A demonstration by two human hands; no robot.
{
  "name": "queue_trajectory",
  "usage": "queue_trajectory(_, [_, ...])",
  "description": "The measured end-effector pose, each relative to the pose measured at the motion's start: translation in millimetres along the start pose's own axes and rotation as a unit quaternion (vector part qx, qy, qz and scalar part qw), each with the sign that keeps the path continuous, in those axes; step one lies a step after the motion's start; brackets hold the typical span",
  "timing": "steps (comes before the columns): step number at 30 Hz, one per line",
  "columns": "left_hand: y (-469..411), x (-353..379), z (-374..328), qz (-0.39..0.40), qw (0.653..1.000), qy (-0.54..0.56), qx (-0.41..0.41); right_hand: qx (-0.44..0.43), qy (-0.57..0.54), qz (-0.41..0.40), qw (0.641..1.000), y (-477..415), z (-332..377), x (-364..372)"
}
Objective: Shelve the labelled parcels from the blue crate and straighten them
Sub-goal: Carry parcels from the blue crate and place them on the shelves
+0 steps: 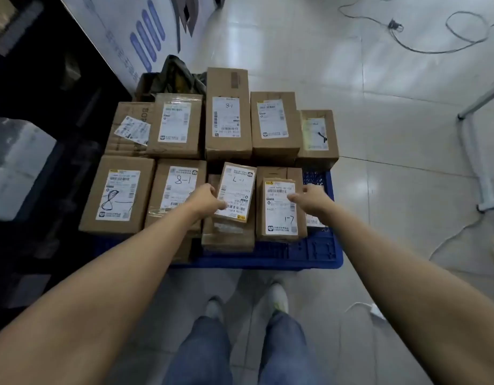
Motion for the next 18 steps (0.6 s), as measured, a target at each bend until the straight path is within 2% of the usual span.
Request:
queue_trajectory(5, [-13,22,11,0.062,0.996,0.059,-0.026,0.102,-0.164,0.038,0.980,-15,-35,16])
queue_trajectory(8, [-18,27,13,0.076,0.991,0.106,-0.025,0.103,-0.227,0.048,0.967,-19,-38,24])
queue_trajectory(15, [-21,42,13,0.148,0.962,0.226,-0.043,0.097,-0.265,0.049,0.958,-24,-33,50])
queue_trajectory(18, [-15,35,9,0.158,0.957,0.242,-0.039,0.095,-0.332,0.064,0.936,-20,-27,51])
Point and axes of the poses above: each hand's wrist, its own y-axis away from the middle knuckle, its own x-axis out of the palm, z = x × y, the point moved 6 cm from there along -y, towards the middle knuckle, and after that the axes turned 8 degrees about -y, right-handed, at the moved point
